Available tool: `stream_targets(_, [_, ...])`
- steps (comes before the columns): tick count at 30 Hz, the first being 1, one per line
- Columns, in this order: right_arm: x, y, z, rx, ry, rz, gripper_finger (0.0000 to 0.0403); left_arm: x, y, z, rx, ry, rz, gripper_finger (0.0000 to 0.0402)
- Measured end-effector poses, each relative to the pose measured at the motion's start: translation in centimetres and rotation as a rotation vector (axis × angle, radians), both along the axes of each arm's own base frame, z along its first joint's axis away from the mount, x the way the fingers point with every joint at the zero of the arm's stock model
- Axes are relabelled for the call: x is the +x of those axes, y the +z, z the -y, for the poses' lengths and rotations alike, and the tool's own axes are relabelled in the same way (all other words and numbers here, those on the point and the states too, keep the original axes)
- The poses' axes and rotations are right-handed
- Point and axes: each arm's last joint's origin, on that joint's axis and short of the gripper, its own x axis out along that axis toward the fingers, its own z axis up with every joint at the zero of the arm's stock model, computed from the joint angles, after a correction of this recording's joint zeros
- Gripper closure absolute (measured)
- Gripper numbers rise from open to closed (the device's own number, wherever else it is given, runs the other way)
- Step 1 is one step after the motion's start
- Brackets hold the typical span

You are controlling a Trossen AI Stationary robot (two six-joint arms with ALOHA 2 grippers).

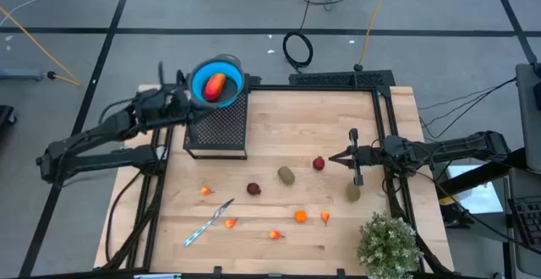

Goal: Pick & Place Fruit
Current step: Put the right pomegranate into the blue strainer bowl on the shelf

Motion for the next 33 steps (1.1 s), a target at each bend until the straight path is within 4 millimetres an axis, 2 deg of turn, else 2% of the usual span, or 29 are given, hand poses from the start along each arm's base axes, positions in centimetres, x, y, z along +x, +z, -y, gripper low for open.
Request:
stream_targets(6, [0.7, 0.5, 0.0, 0.008, -0.020, -0.028, 0.0399, -1.6, -1.7, 1.5, 0.023, -0.026, 0.073, 0.0399])
stream_targets(11, [2.1, 1.5, -0.1, 0.040, -0.026, -0.105, 0.0399, -2.5, -2.9, 2.2, 0.055, -0.013, 0.093, 0.0395])
stream_targets(19, [5.3, 2.4, -0.2, 0.017, -0.033, -0.371, 0.0399, -3.3, -3.6, 2.7, 0.063, -0.014, 0.119, 0.0394])
stream_targets(24, [6.5, 1.2, -0.3, -0.082, -0.005, -0.573, 0.0399, -3.4, -3.5, 2.9, 0.066, -0.035, 0.132, 0.0399])
stream_targets(29, [7.0, 0.0, -0.3, -0.258, 0.062, -0.646, 0.0398, -3.3, -3.5, 3.1, 0.064, -0.048, 0.131, 0.0392])
stream_targets(33, [7.1, -0.3, -0.4, -0.327, 0.093, -0.657, 0.0391, -3.3, -3.5, 3.1, 0.062, -0.055, 0.133, 0.0393])
